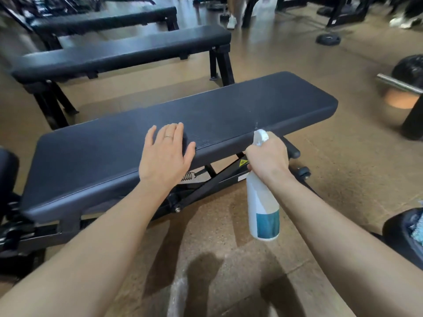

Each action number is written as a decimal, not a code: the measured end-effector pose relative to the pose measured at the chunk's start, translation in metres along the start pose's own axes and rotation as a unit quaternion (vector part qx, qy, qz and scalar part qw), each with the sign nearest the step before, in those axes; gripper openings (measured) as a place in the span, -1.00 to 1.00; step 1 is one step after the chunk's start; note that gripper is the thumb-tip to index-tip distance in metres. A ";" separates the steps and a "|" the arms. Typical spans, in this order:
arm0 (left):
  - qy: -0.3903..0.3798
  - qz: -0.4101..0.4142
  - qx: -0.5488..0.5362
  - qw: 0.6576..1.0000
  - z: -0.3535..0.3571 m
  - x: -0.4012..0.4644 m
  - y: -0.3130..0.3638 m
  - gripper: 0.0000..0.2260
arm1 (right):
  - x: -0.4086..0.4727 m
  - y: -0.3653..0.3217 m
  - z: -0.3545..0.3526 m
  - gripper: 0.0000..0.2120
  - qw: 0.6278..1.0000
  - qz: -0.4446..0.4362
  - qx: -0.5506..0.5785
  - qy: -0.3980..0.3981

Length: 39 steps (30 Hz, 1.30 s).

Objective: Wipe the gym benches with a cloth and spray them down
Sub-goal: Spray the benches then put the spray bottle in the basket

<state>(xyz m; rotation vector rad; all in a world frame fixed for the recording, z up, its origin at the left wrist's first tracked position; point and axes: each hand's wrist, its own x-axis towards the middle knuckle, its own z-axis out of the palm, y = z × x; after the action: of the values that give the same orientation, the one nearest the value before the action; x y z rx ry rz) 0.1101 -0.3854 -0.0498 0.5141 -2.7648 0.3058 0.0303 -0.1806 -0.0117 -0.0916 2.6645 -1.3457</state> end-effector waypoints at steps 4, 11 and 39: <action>0.008 0.000 0.001 1.000 -0.002 -0.001 0.000 -0.41 | -0.008 -0.010 0.011 -0.73 0.998 -0.035 -0.042 -0.017; 0.023 0.017 0.008 1.000 0.004 0.000 -0.005 -0.40 | -0.034 -0.016 0.034 -0.84 0.996 -0.059 -0.051 -0.035; 0.056 -0.228 -0.205 0.950 -0.008 -0.152 -0.200 -0.08 | -0.157 -0.072 0.165 -0.79 0.972 -0.172 -0.044 -0.152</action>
<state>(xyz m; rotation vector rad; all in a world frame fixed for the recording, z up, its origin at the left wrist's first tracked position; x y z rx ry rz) 0.3232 -0.5176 -0.0636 0.9545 -2.4055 -0.3310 0.2109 -0.3350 -0.0331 -0.7379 2.5167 -1.1800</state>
